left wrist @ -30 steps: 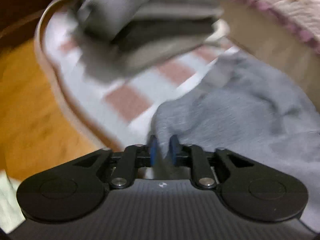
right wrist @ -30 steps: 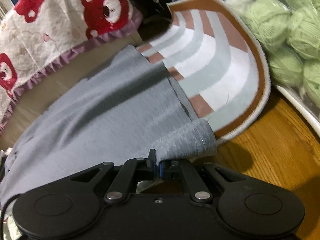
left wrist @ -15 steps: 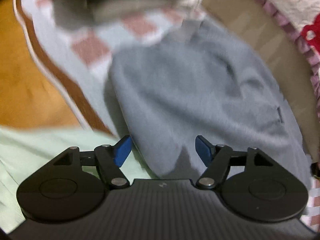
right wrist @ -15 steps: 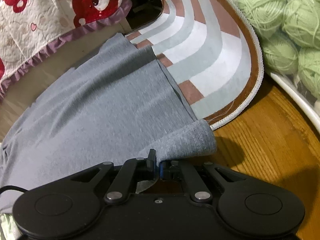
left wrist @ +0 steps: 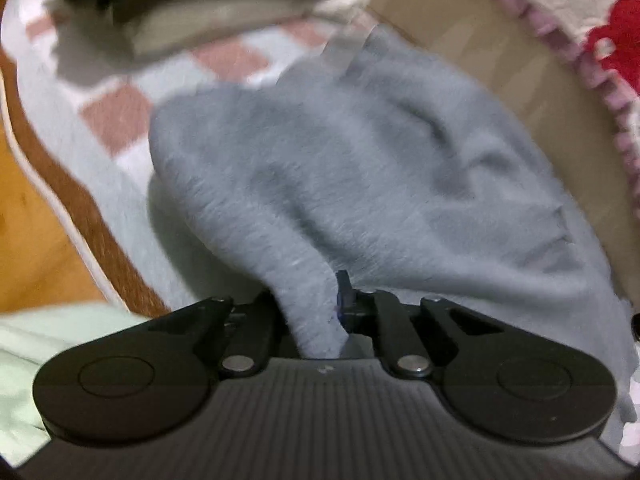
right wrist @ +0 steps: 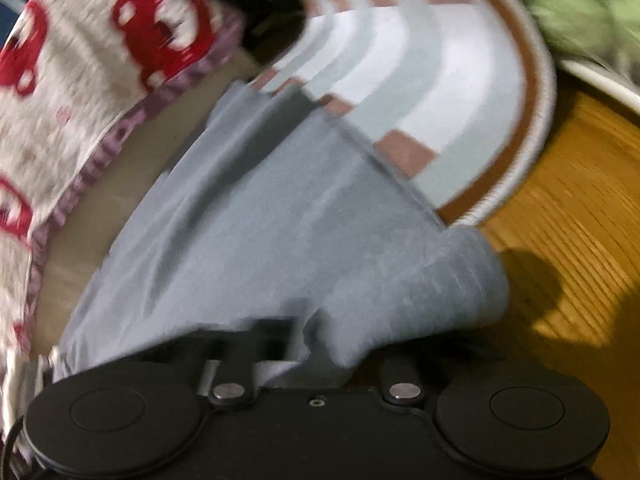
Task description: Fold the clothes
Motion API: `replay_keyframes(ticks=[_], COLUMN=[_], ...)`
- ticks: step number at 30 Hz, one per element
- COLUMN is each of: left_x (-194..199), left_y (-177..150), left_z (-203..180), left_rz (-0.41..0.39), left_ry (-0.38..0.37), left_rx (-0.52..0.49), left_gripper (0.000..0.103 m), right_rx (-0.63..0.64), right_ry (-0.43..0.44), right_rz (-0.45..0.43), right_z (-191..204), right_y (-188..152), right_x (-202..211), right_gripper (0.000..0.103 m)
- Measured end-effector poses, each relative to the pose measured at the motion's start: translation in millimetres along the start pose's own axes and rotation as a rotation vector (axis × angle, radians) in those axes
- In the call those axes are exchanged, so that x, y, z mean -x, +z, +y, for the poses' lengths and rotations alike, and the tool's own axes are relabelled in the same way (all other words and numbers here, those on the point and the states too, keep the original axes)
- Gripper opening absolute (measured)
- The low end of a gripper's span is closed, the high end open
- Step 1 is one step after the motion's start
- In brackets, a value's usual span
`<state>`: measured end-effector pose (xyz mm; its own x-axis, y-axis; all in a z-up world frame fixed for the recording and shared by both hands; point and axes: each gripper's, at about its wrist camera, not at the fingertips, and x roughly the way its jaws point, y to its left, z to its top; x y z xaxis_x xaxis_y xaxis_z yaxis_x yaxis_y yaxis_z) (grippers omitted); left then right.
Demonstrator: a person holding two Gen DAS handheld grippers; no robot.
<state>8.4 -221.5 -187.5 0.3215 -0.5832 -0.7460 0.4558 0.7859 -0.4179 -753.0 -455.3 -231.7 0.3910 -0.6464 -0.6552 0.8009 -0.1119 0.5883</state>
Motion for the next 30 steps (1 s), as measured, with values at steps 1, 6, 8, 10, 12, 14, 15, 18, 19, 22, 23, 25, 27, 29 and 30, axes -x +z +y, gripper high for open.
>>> replay_keyframes(ticks=[1,6,8,10,12,14,15,18,19,22,23,25,27,29,30], left_x=[14,79,97,102,100,97,96,92,91,86,81,67,43,14,0], left_y=[4,27,36,41,43,46,47,52,53,59,72,98,124,140,143], left_z=[0,-12,-17,-23,-29,-35,-38,-47,-50,-60,-69,-86,-106,-126,-136], left_rz=[-0.046,-0.141,-0.157,-0.17,-0.183,-0.196,-0.202,-0.222,-0.228,-0.248,-0.259,-0.271,-0.28,-0.296,-0.305], left_ry=[-0.053,-0.113,-0.115,-0.106,-0.087,-0.067,-0.058,-0.028,-0.019,0.004,-0.017,-0.061,-0.097,-0.084,-0.063], left_rx=[0.004,-0.008,-0.022,-0.051,-0.086,-0.12,-0.137,-0.188,-0.206,-0.251,-0.24,-0.221,-0.206,-0.206,-0.231], left_gripper=[0.007,0.007,0.007,0.007,0.007,0.007,0.007,0.007,0.007,0.007,0.007,0.007,0.007,0.007,0.007], right_rx=[0.021,0.059,0.092,0.119,0.147,0.16,0.173,0.199,0.201,0.226,0.238,0.265,0.291,0.337,0.358], right_ry=[0.024,0.182,0.202,0.201,0.201,0.206,0.206,0.202,0.202,0.198,0.19,0.168,0.147,0.102,0.076], right_rz=[-0.047,-0.217,-0.252,-0.259,-0.255,-0.24,-0.232,-0.205,-0.199,-0.182,-0.177,-0.169,-0.16,-0.161,-0.162], right_z=[6,37,54,66,75,79,79,82,84,97,104,117,130,144,151], right_y=[3,26,33,41,47,51,53,58,60,77,87,109,130,149,158], right_x=[12,75,92,102,110,114,115,109,106,89,81,61,42,11,-7], right_gripper=[0.006,0.004,0.004,0.004,0.004,0.004,0.004,0.004,0.004,0.004,0.004,0.004,0.004,0.004,0.004])
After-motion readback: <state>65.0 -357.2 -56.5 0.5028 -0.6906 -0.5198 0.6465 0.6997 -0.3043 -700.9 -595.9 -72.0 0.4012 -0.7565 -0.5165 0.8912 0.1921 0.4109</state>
